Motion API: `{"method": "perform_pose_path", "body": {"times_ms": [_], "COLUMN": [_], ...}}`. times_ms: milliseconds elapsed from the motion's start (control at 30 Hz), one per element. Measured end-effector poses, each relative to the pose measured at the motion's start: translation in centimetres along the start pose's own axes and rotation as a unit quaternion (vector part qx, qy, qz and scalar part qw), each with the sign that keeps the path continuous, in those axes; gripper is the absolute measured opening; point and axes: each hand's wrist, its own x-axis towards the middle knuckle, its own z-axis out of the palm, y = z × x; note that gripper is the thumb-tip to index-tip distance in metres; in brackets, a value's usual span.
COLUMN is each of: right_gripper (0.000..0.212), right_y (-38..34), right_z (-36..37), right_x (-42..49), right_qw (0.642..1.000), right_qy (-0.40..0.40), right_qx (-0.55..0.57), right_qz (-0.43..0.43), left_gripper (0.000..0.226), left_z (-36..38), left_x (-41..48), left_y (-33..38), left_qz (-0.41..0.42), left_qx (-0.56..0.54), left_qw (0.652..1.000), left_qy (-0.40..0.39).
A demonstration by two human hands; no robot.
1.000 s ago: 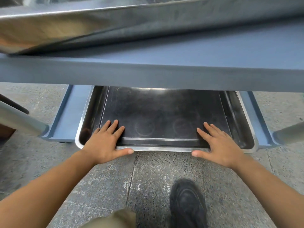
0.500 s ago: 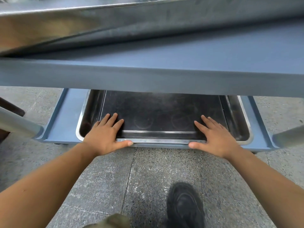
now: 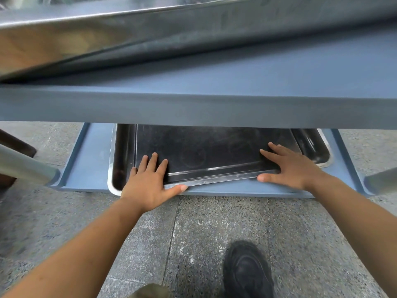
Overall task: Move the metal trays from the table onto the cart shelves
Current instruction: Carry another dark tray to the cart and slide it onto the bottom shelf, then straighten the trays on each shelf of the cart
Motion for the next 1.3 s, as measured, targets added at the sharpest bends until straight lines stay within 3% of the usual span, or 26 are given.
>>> {"method": "perform_pose_path", "body": {"times_ms": [300, 533, 833, 967, 1100, 1200, 1300], "right_gripper": [0.116, 0.104, 0.105, 0.087, 0.066, 0.050, 0.050], "right_y": [-0.6, -1.4, -1.5, -3.4, -6.5, -9.2, -12.1], "right_z": [-0.4, 0.4, 0.1, -0.7, -2.4, -6.5, -11.4], "right_x": [1.1, 1.0, 0.8, -0.4, -3.4, -6.6, -10.7], "right_qw": [0.996, 0.991, 0.992, 0.990, 0.991, 0.999, 0.990], "right_qy": [-0.002, 0.106, 0.079, 0.075, 0.076, -0.007, -0.128], "right_qx": [0.008, -0.043, -0.049, -0.043, -0.040, 0.010, 0.061], "right_qz": [0.084, 0.074, 0.081, 0.115, 0.107, 0.050, -0.007], "left_gripper": [0.121, 0.120, 0.127, 0.126, 0.108, 0.081, 0.065], "left_z": [0.0, -0.1, -0.6, -2.2, -5.2, -8.7, -13.8], "left_x": [0.4, 0.6, 0.7, 1.0, -1.7, -5.1, -8.5], "left_y": [1.1, 2.3, 2.0, 2.4, 4.2, 5.0, 5.5], "left_qz": [-0.030, -0.058, -0.054, -0.066, -0.041, 0.008, 0.038], "left_qx": [-0.015, -0.016, -0.023, -0.015, -0.041, -0.066, -0.081], "left_qw": [0.999, 0.998, 0.998, 0.994, 0.994, 0.993, 0.990], "left_qy": [-0.004, -0.005, -0.025, -0.084, -0.095, -0.093, -0.106]}}
